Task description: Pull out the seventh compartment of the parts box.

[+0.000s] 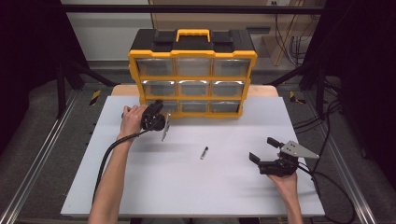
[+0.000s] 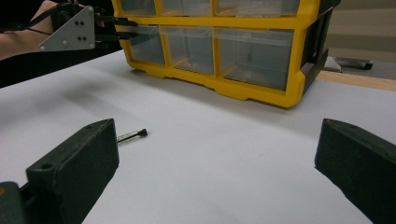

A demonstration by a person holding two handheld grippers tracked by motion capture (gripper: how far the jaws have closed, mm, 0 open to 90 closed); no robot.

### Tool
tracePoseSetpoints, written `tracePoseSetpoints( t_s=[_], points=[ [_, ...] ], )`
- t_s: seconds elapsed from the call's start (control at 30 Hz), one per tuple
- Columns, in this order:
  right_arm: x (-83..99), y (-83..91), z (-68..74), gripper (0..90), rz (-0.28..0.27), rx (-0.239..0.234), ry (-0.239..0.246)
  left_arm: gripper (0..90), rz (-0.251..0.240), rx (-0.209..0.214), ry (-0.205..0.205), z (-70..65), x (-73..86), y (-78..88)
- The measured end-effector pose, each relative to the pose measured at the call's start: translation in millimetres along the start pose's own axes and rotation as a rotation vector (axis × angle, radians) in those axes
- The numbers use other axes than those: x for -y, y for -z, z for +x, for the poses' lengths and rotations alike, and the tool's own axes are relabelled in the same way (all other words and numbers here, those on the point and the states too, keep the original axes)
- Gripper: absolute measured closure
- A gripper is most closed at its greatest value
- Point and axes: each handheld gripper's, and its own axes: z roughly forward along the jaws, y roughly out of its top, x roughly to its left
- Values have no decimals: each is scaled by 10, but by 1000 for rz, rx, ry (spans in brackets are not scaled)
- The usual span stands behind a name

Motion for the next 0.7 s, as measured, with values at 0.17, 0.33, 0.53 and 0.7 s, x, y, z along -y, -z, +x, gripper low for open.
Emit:
tracePoseSetpoints(
  t_s=[0.17, 0.33, 0.53, 0.7],
  points=[
    [-1, 0, -1, 4, 0, 0, 0, 764, -1, 0, -3, -1, -3, 22],
    [2, -6, -3, 4, -2, 0, 4, 766, 0, -5, 3, -19, -9, 42],
    [0, -2, -2, 4, 0, -2, 2, 767, -5, -9, 8, -25, -12, 81],
    [0, -1, 1, 5, 0, -2, -2, 768, -7, -14, 15, -30, -16, 115]
  ],
)
